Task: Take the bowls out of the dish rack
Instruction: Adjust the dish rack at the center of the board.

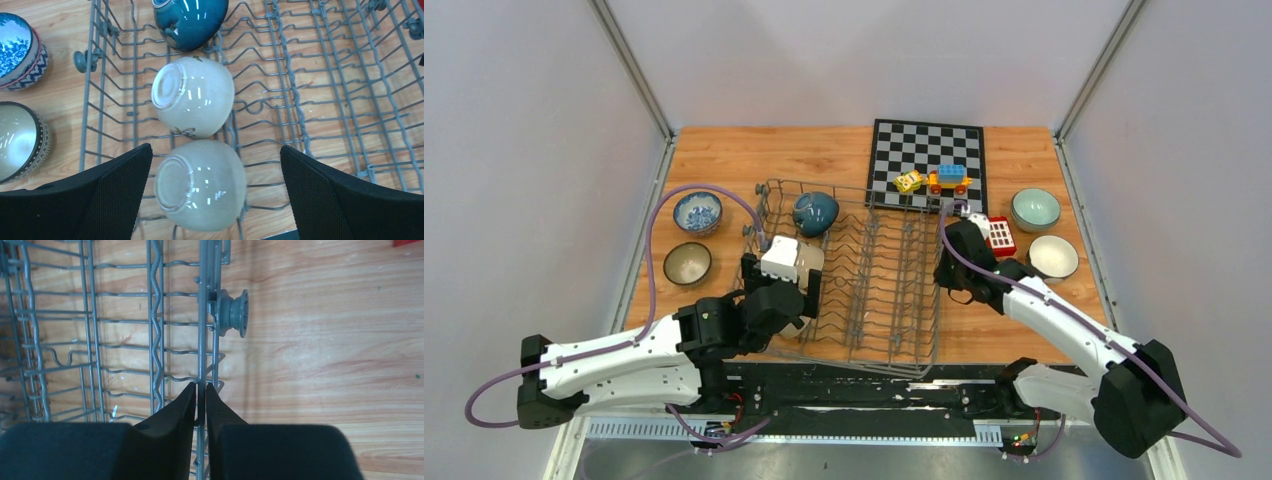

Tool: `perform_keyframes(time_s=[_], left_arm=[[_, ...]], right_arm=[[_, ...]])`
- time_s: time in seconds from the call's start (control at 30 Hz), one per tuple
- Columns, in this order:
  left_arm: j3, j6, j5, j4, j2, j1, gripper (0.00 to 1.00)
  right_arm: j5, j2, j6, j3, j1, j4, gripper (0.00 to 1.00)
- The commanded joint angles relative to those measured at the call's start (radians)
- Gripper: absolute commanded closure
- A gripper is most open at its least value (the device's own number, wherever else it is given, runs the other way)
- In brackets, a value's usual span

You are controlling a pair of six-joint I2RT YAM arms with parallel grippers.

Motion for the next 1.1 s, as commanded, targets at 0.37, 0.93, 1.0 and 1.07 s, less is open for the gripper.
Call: perform_keyframes(time_s=[0.37, 0.93, 1.0, 1.07], left_arm=[[-0.015, -0.082, -0.083, -0.058, 0.019, 0.006, 0.0], [-0.031, -0.105, 0.229, 0.017, -0.073, 0.273, 0.01], [-0.03, -0.095, 0.302, 0.018, -0.091, 0.349, 0.01], [-0.022, -0.086, 0.357, 0.007, -0.093, 0.406, 0.01]], right_arm=[[-0.036, -0.042, -0.178, 0.067, -0.088, -0.113, 0.35], [-0.589, -0.138, -0.04, -0.01, 0.103, 0.501, 0.41], [-0.642, -0.041, -0.021, 0.031, 0.133, 0.542, 0.41], [-0.652, 0.055, -0.014, 0.069, 0.176, 0.591, 0.41]])
